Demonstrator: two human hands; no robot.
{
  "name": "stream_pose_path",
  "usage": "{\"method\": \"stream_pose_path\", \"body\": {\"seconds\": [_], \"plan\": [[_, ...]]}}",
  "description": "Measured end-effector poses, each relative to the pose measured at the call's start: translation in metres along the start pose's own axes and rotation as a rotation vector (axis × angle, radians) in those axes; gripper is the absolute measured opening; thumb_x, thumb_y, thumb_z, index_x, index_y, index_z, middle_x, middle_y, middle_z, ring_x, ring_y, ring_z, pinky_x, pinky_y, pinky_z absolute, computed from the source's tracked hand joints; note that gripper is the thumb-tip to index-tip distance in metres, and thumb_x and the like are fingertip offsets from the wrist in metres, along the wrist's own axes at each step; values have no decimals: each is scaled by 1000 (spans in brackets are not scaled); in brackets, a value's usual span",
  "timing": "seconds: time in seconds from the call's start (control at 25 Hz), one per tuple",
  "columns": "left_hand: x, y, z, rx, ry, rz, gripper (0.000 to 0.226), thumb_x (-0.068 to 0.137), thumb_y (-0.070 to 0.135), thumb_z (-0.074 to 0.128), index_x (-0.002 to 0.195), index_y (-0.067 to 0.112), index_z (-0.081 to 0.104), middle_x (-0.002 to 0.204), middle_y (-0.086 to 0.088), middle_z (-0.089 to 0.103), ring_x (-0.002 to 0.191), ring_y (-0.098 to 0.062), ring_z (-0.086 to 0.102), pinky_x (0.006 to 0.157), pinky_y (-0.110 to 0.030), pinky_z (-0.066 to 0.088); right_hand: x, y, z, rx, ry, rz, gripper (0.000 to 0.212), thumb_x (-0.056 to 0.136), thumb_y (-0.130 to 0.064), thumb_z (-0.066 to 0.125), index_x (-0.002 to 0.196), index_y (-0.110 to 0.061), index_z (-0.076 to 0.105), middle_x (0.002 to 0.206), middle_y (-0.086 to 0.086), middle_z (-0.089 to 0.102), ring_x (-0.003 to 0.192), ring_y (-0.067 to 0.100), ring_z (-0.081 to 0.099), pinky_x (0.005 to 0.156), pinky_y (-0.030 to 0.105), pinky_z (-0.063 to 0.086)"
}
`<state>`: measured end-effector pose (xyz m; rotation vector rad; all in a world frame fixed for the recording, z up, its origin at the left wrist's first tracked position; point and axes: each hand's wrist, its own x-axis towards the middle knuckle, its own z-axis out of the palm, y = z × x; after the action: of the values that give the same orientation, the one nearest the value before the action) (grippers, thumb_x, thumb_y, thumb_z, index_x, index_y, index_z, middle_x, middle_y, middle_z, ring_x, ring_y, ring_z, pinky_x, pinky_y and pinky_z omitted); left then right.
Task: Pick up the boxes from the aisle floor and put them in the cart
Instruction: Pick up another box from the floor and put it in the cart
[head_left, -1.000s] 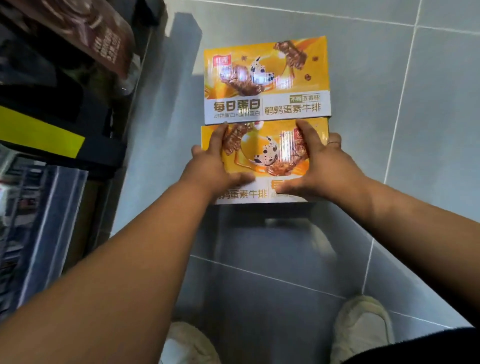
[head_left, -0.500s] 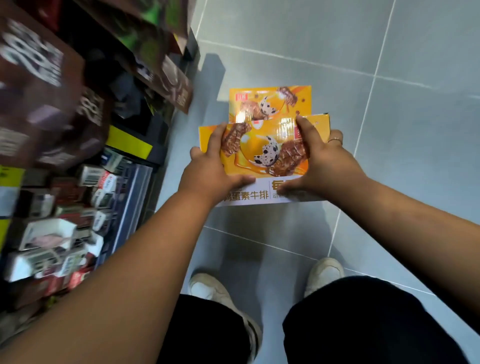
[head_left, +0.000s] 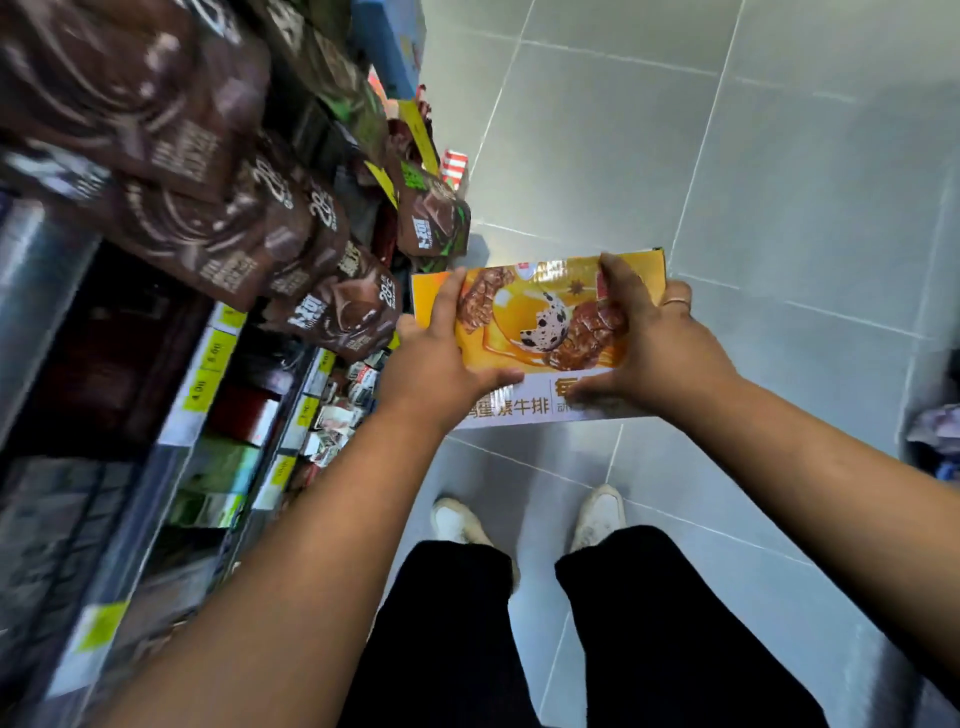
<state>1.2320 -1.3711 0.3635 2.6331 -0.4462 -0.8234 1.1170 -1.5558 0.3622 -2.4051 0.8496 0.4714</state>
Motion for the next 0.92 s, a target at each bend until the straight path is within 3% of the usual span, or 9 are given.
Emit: {"method": "stream_pose_path", "body": {"seconds": [0.2, 0.48, 0.92], "plan": [[-95, 43, -76, -29, 90, -52, 116, 58, 61, 83, 144, 59, 5, 125, -13, 40, 101, -38, 61, 87, -40, 51, -82, -35, -83, -61, 10, -89, 134, 49, -64, 85, 147, -51, -5, 140, 20, 22, 103, 41, 61, 90, 41, 49], [-191, 71, -118, -96, 271, -155, 116, 60, 61, 83, 144, 60, 2, 128, -14, 39, 96, -36, 62, 79, -36, 47, -145, -62, -152, -149, 27, -297, 130, 55, -67, 81, 149, -48, -7, 147, 21, 18, 111, 42, 58, 94, 42, 48], [-361, 33, -151, -233, 589, -465, 117, 60, 64, 81, 146, 57, 2, 126, -12, 40, 105, -36, 59, 87, -39, 48, -236, -155, -158, -274, -37, -743, 137, 45, -70, 83, 143, -55, -12, 147, 20, 21, 110, 35, 58, 92, 41, 50]]}}
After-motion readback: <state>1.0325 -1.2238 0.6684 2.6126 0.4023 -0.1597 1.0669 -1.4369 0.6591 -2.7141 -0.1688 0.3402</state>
